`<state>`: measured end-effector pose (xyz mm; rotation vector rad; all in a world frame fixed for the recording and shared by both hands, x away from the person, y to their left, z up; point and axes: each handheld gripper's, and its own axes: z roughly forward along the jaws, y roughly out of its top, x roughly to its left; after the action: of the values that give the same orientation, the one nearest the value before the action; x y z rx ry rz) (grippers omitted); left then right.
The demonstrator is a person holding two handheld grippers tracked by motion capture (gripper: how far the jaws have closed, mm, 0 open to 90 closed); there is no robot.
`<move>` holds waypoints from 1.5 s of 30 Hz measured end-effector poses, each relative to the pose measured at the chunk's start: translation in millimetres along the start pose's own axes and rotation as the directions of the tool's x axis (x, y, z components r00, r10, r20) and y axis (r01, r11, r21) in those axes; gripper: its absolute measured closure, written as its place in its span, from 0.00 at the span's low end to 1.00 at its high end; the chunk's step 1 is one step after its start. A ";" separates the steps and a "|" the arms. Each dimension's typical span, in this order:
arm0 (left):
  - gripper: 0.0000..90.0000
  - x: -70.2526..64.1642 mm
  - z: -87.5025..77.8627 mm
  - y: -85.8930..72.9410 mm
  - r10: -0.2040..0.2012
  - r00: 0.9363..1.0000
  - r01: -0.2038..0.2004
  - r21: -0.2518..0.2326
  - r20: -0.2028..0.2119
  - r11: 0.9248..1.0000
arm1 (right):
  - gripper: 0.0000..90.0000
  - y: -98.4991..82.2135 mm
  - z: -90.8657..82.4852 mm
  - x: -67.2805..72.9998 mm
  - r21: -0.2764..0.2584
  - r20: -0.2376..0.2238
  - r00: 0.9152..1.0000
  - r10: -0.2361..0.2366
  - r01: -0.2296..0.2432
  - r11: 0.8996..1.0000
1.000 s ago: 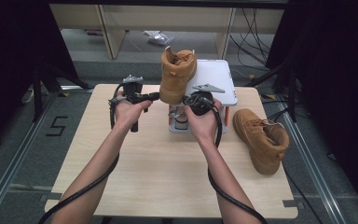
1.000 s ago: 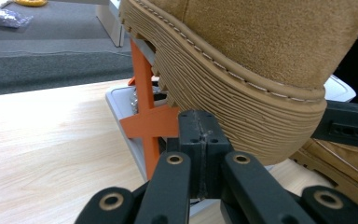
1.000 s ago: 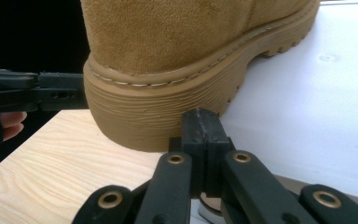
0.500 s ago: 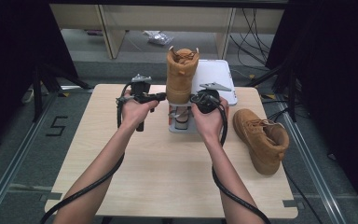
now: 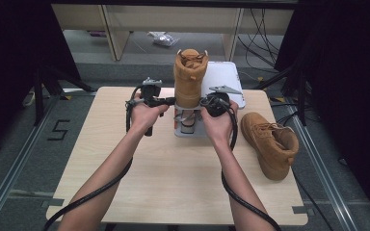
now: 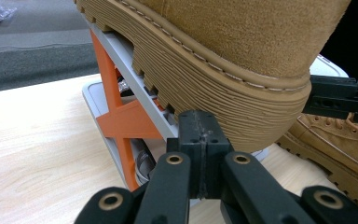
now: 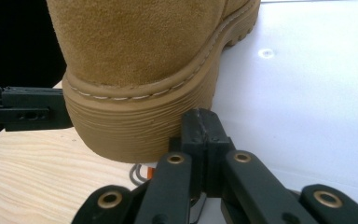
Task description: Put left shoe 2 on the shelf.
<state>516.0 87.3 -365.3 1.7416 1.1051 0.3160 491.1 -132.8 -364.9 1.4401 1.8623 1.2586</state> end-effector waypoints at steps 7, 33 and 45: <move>0.97 3.1 -3.7 -2.2 0.008 1.000 -0.008 -0.027 -0.001 1.000 | 0.94 -1.6 -2.4 -1.5 -0.002 0.001 1.000 -0.002 0.002 1.000; 0.87 24.4 -68.4 -71.0 0.046 0.998 -0.050 -0.142 -0.032 0.989 | 0.67 -15.3 -74.7 -60.0 -0.032 0.104 0.994 0.031 -0.028 0.999; 0.85 31.3 -79.7 -87.9 0.031 0.998 -0.038 -0.143 -0.049 0.989 | 0.62 -33.2 -97.4 -95.5 -0.026 0.146 0.989 0.038 -0.035 0.999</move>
<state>434.9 167.0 -411.6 1.6335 1.0598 0.4490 429.4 -258.9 -363.6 1.5177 1.7265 1.1544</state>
